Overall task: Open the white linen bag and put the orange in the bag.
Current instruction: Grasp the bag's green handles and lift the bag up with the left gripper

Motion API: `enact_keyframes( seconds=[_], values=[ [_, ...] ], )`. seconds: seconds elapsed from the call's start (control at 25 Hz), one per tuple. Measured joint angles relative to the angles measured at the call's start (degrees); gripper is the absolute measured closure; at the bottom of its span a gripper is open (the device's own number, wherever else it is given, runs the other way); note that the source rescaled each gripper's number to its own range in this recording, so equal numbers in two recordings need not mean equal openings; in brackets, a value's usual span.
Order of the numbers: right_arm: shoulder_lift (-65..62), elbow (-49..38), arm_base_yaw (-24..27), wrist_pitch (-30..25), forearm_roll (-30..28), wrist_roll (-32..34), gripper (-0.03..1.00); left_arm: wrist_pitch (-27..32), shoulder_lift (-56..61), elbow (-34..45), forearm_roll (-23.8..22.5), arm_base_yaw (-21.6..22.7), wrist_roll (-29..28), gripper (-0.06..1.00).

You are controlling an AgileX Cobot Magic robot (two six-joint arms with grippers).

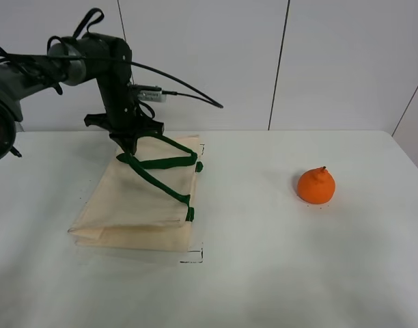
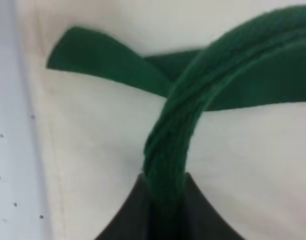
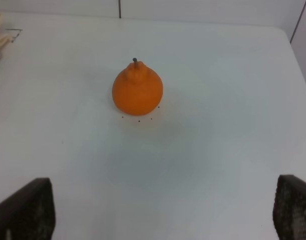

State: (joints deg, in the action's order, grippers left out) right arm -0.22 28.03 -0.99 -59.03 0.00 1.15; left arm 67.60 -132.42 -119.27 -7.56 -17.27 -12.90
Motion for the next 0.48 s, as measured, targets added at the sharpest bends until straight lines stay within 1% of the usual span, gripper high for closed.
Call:
enact_keyframes(
  seconds=[0.24, 0.48],
  values=[
    [0.0, 0.0, 0.0, 0.0, 0.0, 0.0, -0.03, 0.1, 6.6, -0.4, 1.1, -0.9, 1.5, 0.94],
    [0.0, 0.0, 0.0, 0.0, 0.0, 0.2, -0.03, 0.2, 15.1, -0.4, 2.1, -4.2, 2.3, 0.94]
  ],
)
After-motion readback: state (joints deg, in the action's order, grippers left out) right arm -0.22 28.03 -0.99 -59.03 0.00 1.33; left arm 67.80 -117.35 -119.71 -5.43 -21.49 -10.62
